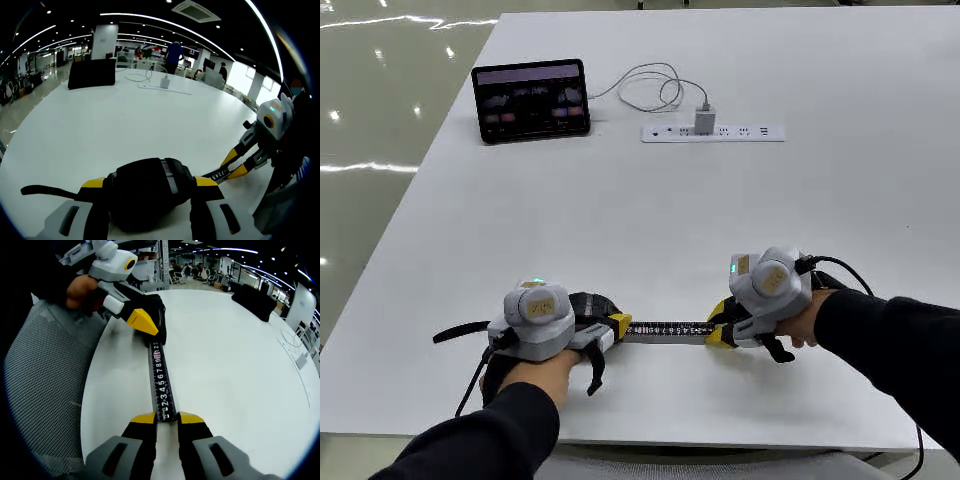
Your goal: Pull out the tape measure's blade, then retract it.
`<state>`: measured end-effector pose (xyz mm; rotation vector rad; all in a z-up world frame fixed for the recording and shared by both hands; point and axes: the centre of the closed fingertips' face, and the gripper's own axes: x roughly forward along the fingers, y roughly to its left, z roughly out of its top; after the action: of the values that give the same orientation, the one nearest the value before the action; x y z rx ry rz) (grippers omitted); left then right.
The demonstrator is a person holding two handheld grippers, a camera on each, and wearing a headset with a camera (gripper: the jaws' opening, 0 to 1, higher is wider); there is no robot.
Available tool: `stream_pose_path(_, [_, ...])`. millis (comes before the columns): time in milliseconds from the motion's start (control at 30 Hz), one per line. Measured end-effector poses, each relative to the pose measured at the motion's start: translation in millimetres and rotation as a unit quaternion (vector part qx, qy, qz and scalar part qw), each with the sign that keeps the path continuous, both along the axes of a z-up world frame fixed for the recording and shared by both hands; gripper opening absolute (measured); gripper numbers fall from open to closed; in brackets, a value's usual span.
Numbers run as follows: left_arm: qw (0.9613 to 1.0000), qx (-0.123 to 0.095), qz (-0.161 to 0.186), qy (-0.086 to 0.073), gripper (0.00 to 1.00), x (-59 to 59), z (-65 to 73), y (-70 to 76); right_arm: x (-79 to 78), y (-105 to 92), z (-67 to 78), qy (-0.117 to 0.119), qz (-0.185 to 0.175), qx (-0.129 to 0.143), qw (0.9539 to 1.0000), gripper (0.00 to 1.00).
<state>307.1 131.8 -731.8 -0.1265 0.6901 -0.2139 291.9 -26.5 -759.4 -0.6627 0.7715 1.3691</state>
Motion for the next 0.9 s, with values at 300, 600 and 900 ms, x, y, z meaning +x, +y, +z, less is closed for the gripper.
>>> stream_pose_path(300, [1.0,-0.001,0.0,0.0,0.61,0.1,0.0,0.1,-1.1,5.5,-0.8,-0.001,0.002,0.001,1.0,0.11])
stream_pose_path(600, [1.0,-0.001,0.0,0.0,0.61,0.0,0.4,0.0,-1.3,9.1,-0.6,-0.001,0.002,0.005,1.0,0.11])
stream_pose_path(900, [1.0,-0.002,0.0,0.001,0.61,-0.3,0.7,-0.2,-1.4,12.5,-0.6,-0.003,0.006,0.006,1.0,0.11])
